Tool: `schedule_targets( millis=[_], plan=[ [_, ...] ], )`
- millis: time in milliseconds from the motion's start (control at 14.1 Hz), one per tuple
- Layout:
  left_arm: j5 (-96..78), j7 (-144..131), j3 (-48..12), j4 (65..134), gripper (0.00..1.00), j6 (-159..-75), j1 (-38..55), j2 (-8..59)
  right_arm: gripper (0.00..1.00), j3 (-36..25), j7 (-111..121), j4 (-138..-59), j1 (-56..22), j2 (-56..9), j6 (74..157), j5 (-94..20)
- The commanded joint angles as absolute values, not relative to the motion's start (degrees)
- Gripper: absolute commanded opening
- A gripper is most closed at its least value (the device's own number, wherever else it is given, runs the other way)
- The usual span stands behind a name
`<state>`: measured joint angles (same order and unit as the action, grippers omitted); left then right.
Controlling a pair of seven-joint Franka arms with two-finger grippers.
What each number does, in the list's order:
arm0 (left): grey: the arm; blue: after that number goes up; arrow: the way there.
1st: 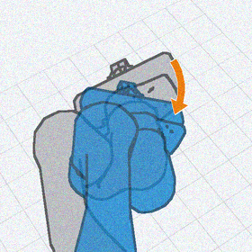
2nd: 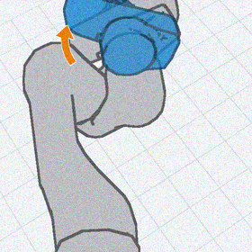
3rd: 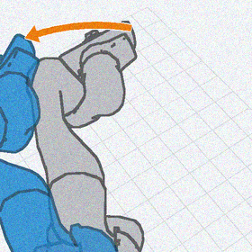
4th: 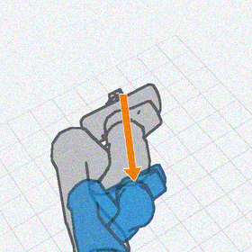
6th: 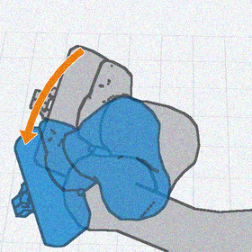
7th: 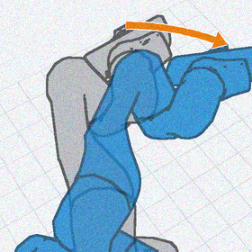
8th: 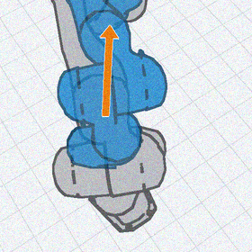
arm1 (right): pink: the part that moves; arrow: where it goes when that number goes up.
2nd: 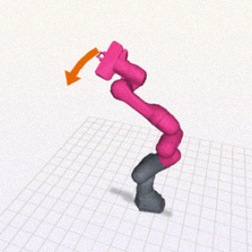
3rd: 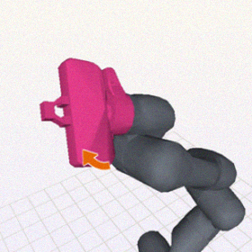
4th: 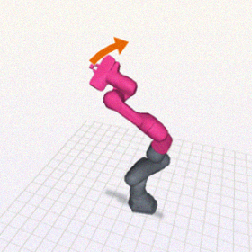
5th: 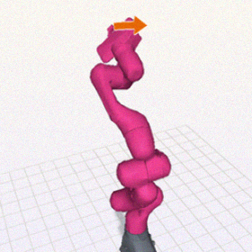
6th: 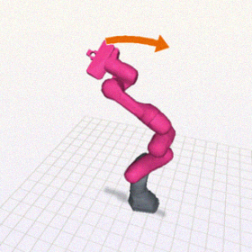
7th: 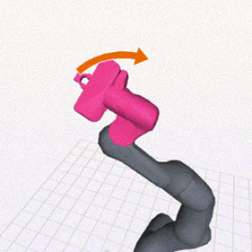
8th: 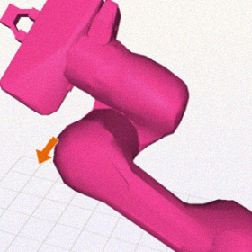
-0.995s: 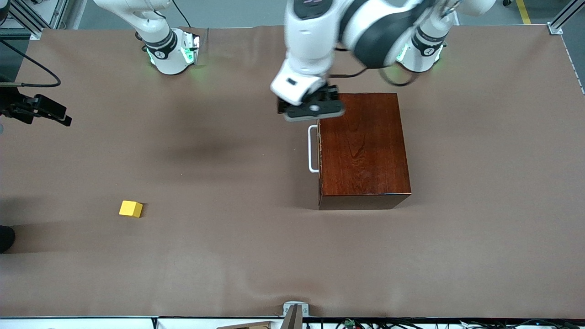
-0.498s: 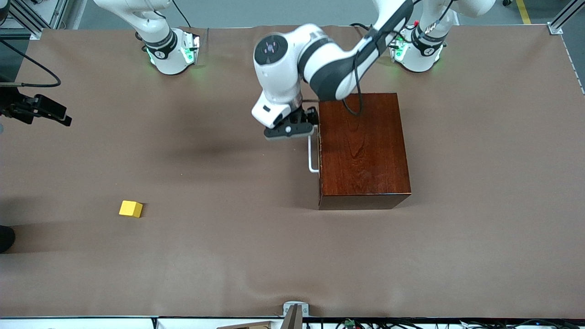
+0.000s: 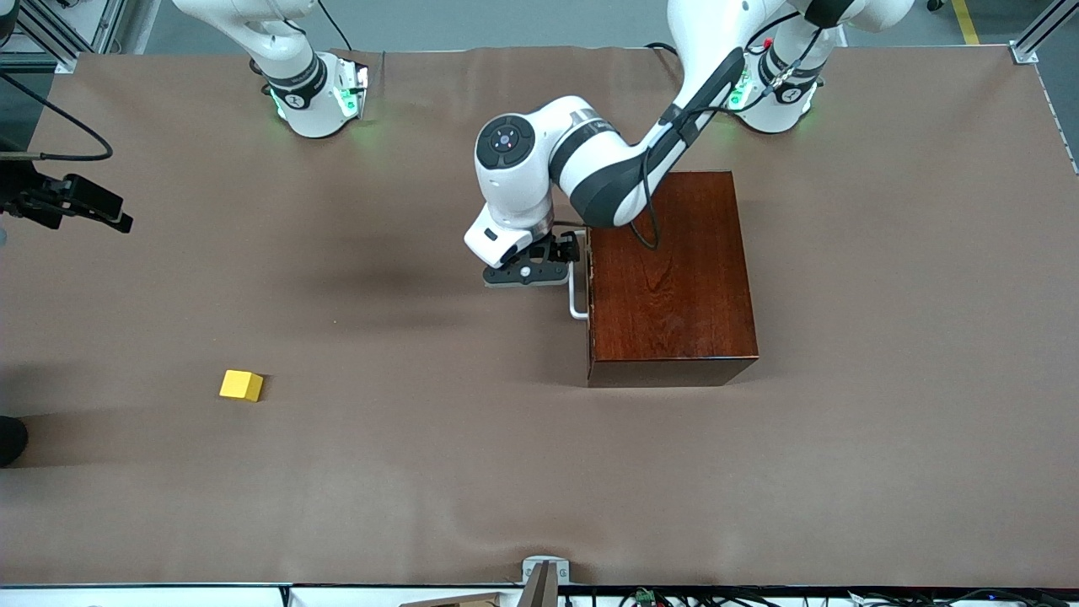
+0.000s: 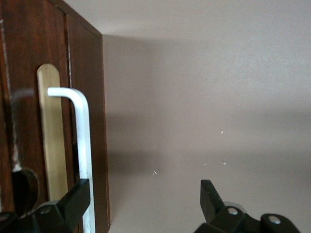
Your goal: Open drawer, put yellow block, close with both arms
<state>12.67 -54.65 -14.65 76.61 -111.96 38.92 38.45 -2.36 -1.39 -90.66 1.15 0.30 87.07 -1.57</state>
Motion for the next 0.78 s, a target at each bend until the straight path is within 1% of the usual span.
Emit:
schedule_targets(
  millis=[0,213,427,711],
  plan=[
    [14.15,-52.21,-14.85,76.63,1.00,-112.15,38.15,38.50,1.00,-2.20,-1.05,-90.09,1.84,-3.32,87.71,-1.14],
    [14.24,-52.12,-14.85,78.74,1.00,-111.80,38.14,38.58,1.00,-2.20,-1.14,-90.35,1.93,-5.79,91.74,-1.23],
    [14.33,-52.29,-14.77,79.19,1.00,-111.62,38.23,38.85,1.00,-2.20,-1.06,-90.35,1.50,-9.04,95.26,-1.14],
    [15.12,-52.64,-14.41,80.16,1.00,-111.27,38.23,38.59,1.00,-2.20,-1.14,-90.35,1.50,-11.68,99.39,-0.88]
  ],
)
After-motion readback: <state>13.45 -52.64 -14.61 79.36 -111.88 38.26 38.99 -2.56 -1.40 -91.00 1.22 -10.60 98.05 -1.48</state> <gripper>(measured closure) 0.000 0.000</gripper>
